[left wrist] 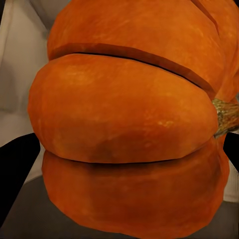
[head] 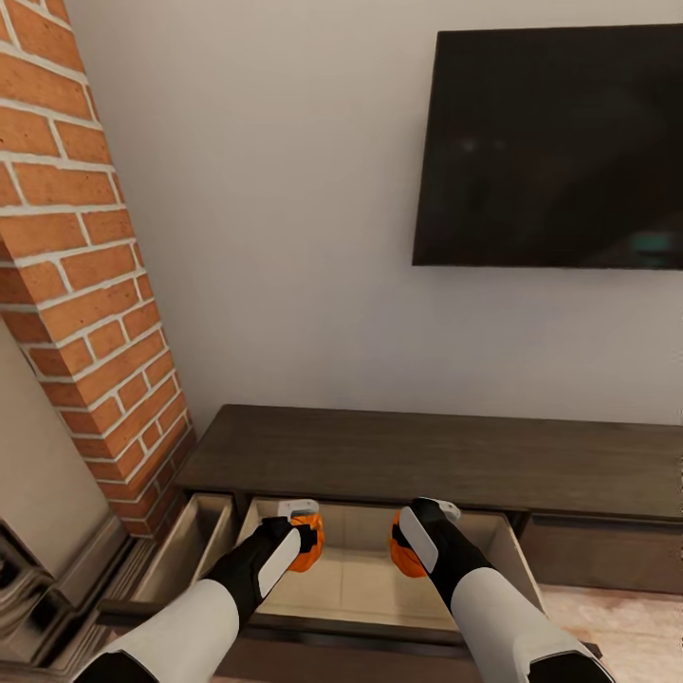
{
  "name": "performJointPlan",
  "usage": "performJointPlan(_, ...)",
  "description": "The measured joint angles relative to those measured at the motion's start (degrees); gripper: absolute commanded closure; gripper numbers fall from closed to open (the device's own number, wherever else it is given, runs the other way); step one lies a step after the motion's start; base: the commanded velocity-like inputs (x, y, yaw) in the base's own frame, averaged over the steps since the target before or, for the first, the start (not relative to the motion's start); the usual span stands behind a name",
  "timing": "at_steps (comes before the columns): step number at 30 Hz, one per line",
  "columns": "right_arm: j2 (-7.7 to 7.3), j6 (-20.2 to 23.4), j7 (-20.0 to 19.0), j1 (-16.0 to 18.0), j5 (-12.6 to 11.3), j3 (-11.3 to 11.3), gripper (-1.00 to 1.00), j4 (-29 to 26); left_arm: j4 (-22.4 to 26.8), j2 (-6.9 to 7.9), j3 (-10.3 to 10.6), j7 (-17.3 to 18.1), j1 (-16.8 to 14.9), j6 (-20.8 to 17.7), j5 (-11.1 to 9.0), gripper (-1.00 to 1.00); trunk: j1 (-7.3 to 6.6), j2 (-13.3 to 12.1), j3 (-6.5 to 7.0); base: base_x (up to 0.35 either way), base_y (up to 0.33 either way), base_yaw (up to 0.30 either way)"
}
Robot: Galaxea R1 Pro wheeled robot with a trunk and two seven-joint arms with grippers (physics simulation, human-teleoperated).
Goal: Place each of the two pumpkins and all three candles from the living room inside a cabinet in the living room (use any cabinet), then make sure every cabinet is closed, and position the cauldron so it is next to a table in the living room.
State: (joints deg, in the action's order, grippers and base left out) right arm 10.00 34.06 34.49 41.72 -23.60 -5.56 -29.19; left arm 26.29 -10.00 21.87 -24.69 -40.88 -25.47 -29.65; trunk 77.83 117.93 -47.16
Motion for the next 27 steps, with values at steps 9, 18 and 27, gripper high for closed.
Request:
performJointPlan(9, 0.00, 0.1, 0.0, 0.0, 0.1, 0.0, 1.00, 0.0, 0.0, 0.00, 0.0, -0.1, 0.0, 0.1, 0.0, 1.00, 0.22, 0.4, -0.18, 0.005, -0.025, 0.000)
performJointPlan(18, 0.00, 0.0, 0.0, 0.0, 0.0, 0.0, 1.00, 0.0, 0.0, 0.00, 0.0, -0.3, 0.0, 0.1, -0.2, 1.00, 2.20, 4.0, -1.79, 0.000, 0.000, 0.000)
performJointPlan(27, 0.00, 0.0, 0.0, 0.0, 0.0, 0.0, 1.00, 0.0, 0.0, 0.00, 0.0, -0.2, 0.0, 0.2, -0.2, 1.00, 4.17, 7.6, -3.41, 0.000, 0.000, 0.000)
